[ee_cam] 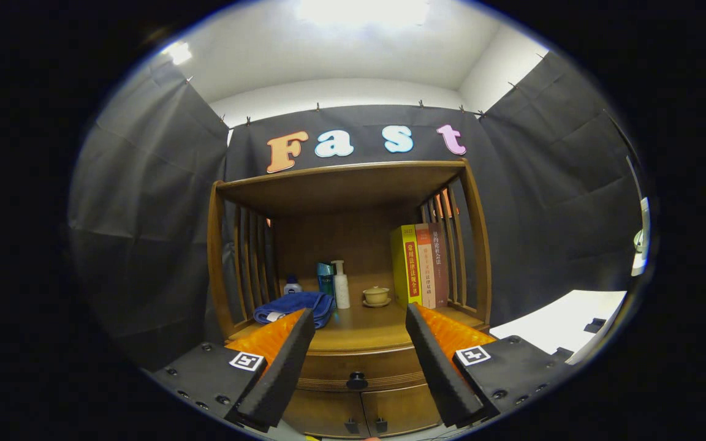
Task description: Pull open the drawer, take out the items inside it, and place them on the countertop above the cabinet.
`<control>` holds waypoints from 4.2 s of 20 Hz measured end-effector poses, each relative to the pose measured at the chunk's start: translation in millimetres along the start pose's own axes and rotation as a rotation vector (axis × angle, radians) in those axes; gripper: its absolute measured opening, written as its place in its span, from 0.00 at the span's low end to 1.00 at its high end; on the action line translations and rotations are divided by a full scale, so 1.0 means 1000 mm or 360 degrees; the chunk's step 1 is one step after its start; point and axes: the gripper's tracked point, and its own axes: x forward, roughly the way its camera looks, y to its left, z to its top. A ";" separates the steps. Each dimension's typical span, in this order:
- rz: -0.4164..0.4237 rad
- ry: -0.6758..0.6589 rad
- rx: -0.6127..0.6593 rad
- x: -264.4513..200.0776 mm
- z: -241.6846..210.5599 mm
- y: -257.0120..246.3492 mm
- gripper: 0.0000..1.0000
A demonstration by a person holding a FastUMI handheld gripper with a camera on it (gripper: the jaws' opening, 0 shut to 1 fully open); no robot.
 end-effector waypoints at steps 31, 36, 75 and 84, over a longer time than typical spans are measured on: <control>0.0014 0.0333 -0.0126 0.114 -0.215 -0.007 0.98; 0.0010 0.0422 -0.0106 0.126 -0.243 -0.008 0.85; -0.0014 0.0696 0.0079 -0.019 -0.235 -0.010 0.40; -0.0008 0.0707 0.0073 -0.035 -0.243 -0.010 0.43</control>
